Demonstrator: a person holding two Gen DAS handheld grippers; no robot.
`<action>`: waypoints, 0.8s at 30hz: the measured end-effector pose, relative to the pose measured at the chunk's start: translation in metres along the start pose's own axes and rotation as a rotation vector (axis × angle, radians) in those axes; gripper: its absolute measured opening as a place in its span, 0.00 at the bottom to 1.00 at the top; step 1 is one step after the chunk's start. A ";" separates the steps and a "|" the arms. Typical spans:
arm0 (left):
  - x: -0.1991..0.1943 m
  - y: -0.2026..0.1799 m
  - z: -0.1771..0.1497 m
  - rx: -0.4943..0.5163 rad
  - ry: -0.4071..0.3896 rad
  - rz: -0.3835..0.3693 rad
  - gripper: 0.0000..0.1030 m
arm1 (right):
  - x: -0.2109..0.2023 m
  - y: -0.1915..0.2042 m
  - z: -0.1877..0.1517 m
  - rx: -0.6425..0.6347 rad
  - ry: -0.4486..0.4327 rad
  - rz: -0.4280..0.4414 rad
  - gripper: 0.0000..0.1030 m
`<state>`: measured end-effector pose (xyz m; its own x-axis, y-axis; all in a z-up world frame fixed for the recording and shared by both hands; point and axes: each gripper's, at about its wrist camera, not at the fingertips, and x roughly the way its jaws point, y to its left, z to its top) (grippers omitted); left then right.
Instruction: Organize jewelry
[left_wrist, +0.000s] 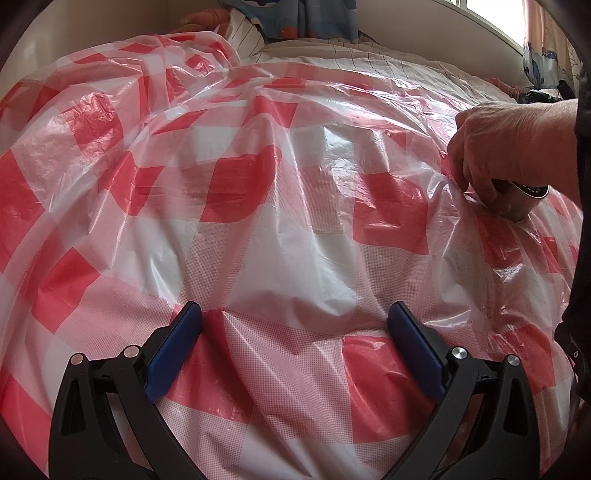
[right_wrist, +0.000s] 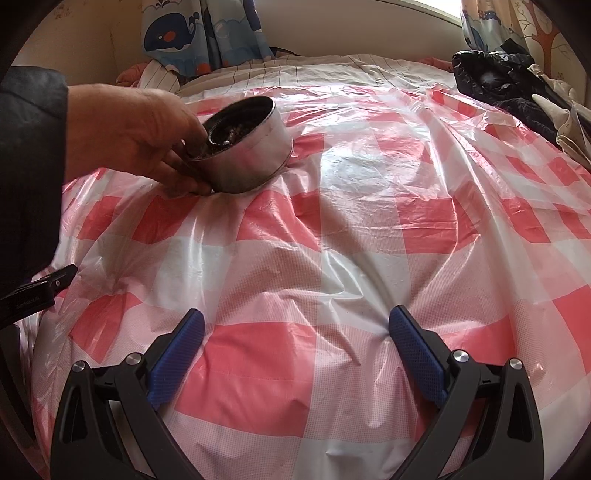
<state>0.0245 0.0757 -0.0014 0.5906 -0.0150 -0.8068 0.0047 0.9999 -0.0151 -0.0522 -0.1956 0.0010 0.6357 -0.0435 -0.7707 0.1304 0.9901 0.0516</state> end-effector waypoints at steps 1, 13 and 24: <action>0.000 0.000 0.000 0.000 0.000 0.000 0.94 | 0.000 0.000 0.000 0.000 0.000 0.000 0.93; 0.000 0.000 0.000 0.000 0.000 0.000 0.94 | 0.001 0.000 0.000 -0.002 -0.004 -0.005 0.93; 0.000 0.000 0.000 0.000 0.000 0.000 0.94 | 0.001 0.001 -0.001 -0.002 -0.005 -0.005 0.93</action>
<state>0.0247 0.0757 -0.0018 0.5908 -0.0154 -0.8067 0.0046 0.9999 -0.0157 -0.0521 -0.1949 0.0001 0.6390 -0.0489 -0.7677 0.1321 0.9901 0.0469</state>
